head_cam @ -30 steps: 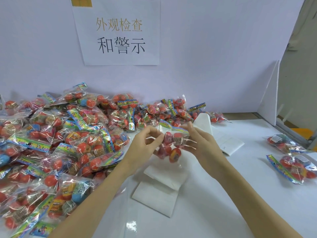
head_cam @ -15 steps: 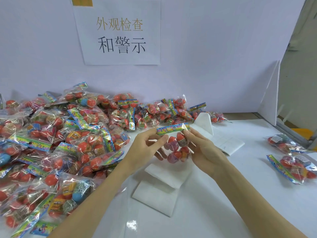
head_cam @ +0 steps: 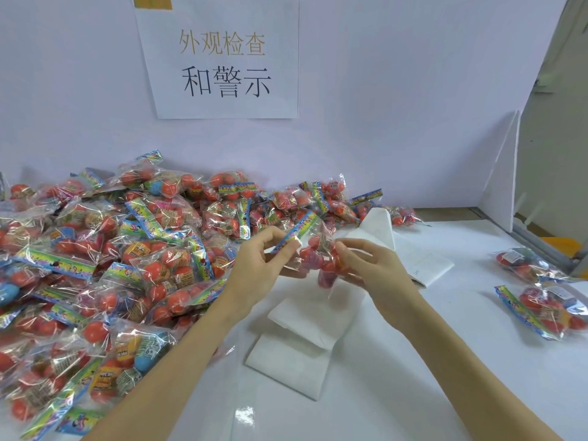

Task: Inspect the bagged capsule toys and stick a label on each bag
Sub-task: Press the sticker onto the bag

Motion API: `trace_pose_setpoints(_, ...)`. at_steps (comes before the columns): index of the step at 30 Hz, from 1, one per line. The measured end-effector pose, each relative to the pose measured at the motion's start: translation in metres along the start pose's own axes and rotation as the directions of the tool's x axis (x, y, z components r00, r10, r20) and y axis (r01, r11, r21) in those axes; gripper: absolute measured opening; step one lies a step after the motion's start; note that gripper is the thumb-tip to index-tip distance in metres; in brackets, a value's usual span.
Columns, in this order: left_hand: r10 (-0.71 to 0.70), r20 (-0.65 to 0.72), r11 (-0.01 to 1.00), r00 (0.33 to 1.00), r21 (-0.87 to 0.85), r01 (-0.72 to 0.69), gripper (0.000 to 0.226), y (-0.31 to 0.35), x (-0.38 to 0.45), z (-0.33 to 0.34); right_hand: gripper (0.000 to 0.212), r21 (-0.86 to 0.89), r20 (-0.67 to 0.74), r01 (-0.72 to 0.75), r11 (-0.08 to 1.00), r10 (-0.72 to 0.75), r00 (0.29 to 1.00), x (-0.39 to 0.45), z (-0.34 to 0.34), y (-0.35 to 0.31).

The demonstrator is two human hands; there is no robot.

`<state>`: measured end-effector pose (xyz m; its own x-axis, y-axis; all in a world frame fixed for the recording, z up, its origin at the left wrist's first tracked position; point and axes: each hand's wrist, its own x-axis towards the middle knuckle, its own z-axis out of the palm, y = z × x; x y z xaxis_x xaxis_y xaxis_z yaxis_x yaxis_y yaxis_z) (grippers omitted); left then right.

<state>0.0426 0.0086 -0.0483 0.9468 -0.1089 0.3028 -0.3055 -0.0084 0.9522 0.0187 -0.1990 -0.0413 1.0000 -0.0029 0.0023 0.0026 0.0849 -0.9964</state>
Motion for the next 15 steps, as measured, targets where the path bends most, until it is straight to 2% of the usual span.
trace_pose_setpoints(2, 0.013, -0.003, 1.0, 1.0, 0.017, -0.013, 0.01, -0.0011, 0.0007, -0.0011, 0.042, 0.198, 0.061, -0.116, 0.973, 0.106, 0.993, -0.0003, -0.0013, -0.0018)
trace_pose_setpoints(4, 0.011, 0.036, 0.999, 0.999, 0.043, -0.013, 0.011, -0.0014, 0.0005, -0.0026, 0.04, 0.272, 0.111, -0.181, 0.945, 0.156, 0.982, 0.0007, -0.0026, -0.0033)
trace_pose_setpoints(7, -0.043, 0.079, 0.998, 0.996, 0.041, 0.04, 0.031, 0.0009, -0.0007, -0.0019, 0.04, 0.194, 0.145, -0.147, 0.97, 0.119, 0.982, 0.002, -0.0026, -0.0003)
trace_pose_setpoints(11, -0.106, 0.029, 0.994, 0.994, -0.013, 0.106, 0.042, -0.0005, 0.0016, -0.0027, 0.045, 0.113, 0.155, -0.099, 0.989, 0.081, 0.985, -0.0013, 0.001, 0.0)
trace_pose_setpoints(15, -0.199, 0.146, 0.967, 0.969, -0.132, 0.219, 0.052, 0.0009, 0.0039, -0.0084, 0.049, 0.088, 0.141, -0.066, 0.994, 0.054, 0.989, -0.001, -0.0015, -0.0027)
